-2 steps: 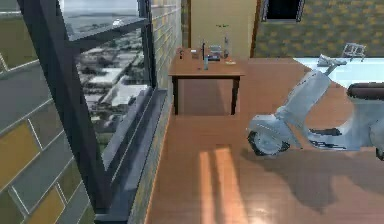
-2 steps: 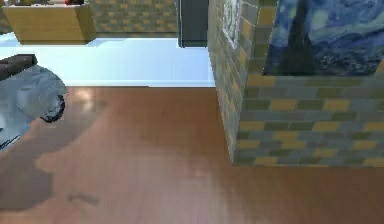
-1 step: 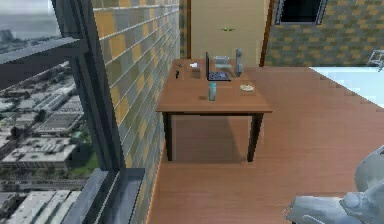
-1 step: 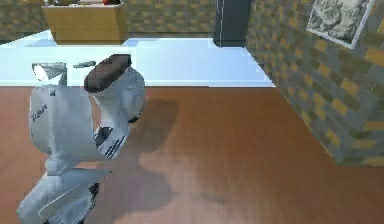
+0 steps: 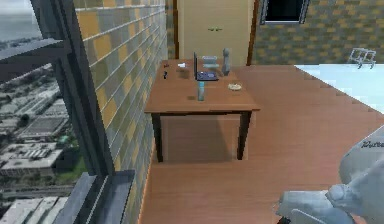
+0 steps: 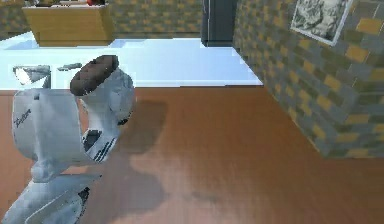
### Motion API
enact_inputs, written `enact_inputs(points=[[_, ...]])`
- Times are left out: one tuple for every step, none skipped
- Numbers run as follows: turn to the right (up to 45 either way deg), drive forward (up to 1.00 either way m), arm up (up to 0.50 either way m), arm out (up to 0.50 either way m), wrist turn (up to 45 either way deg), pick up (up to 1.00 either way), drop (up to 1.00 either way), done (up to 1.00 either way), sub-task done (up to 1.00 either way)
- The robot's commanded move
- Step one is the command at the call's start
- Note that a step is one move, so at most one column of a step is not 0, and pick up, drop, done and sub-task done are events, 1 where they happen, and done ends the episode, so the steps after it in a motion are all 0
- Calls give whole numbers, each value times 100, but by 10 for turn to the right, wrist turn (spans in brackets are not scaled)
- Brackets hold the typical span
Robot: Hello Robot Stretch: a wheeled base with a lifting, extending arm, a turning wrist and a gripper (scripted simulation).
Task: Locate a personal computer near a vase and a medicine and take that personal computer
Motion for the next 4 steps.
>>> enact_inputs(points=[[0,60,0,0,0,0,0,0,0],[210,0,0,0,0,0,0,0,0],[0,60,0,0,0,0,0,0,0],[-150,0,0,0,0,0,0,0,0]])
